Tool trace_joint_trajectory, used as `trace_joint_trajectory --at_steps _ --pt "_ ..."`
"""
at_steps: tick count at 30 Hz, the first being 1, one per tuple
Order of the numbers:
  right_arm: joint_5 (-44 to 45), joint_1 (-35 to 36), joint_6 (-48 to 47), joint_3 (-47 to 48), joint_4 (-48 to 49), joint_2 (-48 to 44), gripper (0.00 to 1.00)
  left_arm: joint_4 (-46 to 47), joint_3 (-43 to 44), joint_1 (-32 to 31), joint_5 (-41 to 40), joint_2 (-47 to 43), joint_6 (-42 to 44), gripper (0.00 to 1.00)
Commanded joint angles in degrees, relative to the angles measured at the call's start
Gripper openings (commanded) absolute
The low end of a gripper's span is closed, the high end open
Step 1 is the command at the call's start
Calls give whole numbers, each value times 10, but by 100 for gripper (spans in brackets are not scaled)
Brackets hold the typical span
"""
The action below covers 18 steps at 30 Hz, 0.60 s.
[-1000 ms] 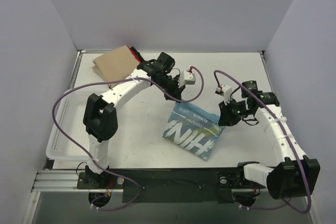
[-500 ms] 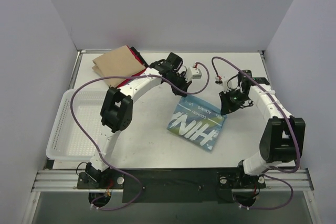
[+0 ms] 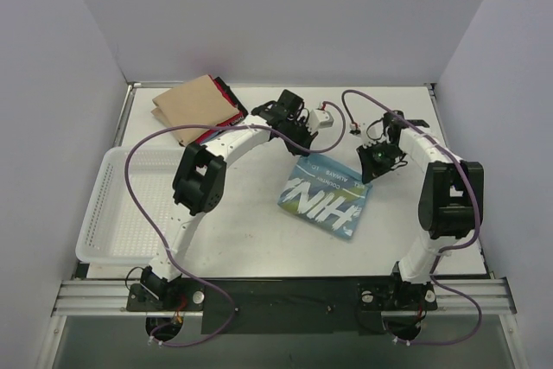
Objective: Fold and stack the t-shirts
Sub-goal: Fold the long partially folded tshirt into a neat square
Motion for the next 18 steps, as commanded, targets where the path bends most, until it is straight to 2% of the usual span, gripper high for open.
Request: trace_joint_trajectory --at_steps 1,4,7,8,10,11,15,16,17,18 --pt "30 -6 16 33 4 23 8 48 6 0 -30 2 -10 1" --pt "63 -6 48 46 45 34 12 72 -9 1 -56 -1 -12 18" --pt "100 -2 86 73 88 53 22 96 -7 4 -97 -1 -31 32" --pt "126 -2 110 91 91 58 28 105 -2 6 -118 -2 -36 41" --pt "158 -2 139 124 85 70 31 107 10 9 -140 -5 -42 52" --pt "164 -2 147 134 72 70 32 105 19 10 -146 -11 -42 67" --pt "175 -1 230 124 52 8 30 83 42 11 -179 -47 -58 67" --pt "171 -1 283 114 52 -26 25 76 40 10 -161 -57 -60 66" --pt "154 -1 314 84 57 -42 22 58 27 9 -143 -76 -65 55" --pt "146 -1 372 70 59 -68 13 50 19 4 -104 -86 -70 48"
